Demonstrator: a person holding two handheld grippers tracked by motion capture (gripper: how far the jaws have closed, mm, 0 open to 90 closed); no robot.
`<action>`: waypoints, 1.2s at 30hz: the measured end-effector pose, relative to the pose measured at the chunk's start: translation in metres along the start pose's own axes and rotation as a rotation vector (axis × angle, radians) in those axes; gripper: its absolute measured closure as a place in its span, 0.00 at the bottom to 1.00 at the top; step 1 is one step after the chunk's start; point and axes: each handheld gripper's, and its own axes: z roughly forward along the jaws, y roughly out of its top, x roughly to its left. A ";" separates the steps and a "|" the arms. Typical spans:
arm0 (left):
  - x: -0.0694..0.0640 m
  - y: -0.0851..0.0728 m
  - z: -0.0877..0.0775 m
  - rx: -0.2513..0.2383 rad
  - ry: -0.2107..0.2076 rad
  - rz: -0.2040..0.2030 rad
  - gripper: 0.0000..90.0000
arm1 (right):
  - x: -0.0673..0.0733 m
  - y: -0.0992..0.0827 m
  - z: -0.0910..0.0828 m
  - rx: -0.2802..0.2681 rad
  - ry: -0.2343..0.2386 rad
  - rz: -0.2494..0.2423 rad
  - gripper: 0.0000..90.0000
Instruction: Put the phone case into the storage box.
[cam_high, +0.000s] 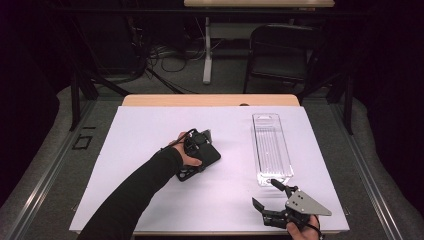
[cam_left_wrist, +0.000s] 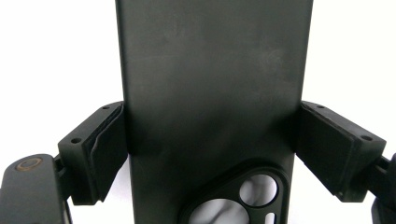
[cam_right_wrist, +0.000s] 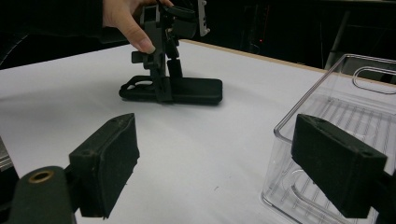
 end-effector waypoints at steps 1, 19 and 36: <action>0.000 0.000 -0.002 -0.001 0.000 0.001 0.15 | 0.000 0.000 0.000 0.000 0.000 0.000 0.16; -0.007 -0.007 -0.028 -0.099 -0.013 -0.010 0.15 | 0.001 0.000 0.000 0.003 0.000 -0.005 0.16; -0.025 -0.023 -0.053 -0.086 -0.007 0.059 0.16 | 0.006 0.005 0.002 0.019 -0.009 -0.040 0.16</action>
